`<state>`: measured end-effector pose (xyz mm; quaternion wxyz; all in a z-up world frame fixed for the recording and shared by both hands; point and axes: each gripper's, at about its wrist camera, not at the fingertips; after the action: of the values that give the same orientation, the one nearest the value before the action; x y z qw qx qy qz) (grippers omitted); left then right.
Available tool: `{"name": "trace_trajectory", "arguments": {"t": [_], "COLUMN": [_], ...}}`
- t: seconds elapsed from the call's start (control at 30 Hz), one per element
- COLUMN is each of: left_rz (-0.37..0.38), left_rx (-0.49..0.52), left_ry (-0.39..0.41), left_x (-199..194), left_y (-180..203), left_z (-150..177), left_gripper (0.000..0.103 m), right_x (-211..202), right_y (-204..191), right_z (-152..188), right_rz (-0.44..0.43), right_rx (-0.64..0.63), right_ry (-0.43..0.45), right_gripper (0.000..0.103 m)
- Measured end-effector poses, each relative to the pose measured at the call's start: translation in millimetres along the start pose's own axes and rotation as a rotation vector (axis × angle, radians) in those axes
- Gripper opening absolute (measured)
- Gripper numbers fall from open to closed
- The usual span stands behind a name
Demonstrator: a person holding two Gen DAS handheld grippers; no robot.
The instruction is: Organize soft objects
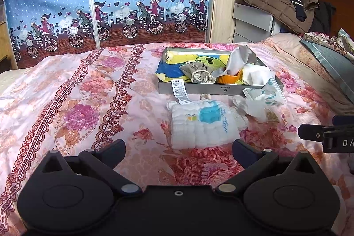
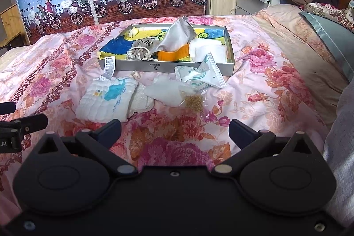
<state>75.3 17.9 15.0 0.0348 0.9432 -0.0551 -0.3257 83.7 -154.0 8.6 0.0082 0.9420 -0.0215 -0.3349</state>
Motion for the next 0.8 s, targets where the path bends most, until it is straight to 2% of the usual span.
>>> {"name": "trace_trajectory", "arguments": {"t": [0.5, 0.8], "left_rz": [-0.004, -0.003], "left_rx": [-0.017, -0.017], "left_ry": [-0.016, -0.022], "left_x": [2.8, 4.0], "left_y": [-3.1, -3.1], "left_z": [1.4, 2.5], "left_gripper": [0.102, 0.102], "right_x": [2.8, 10.0], "right_y": [-0.5, -2.5], "right_z": [1.6, 3.3], "right_rz": [0.005, 0.01], "right_rx": [-0.014, -0.036], "right_ry": [-0.016, -0.064], "right_gripper": [0.103, 0.103]}}
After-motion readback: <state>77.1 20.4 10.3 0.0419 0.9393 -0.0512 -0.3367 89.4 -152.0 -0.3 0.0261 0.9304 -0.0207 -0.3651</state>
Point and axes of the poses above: each gripper's, at about its wrist camera, not at the fingertips, and x roughly the way its jaws point, y to its right, z to its underside, and after that the axes turned 5 degrees about -x, right-handed
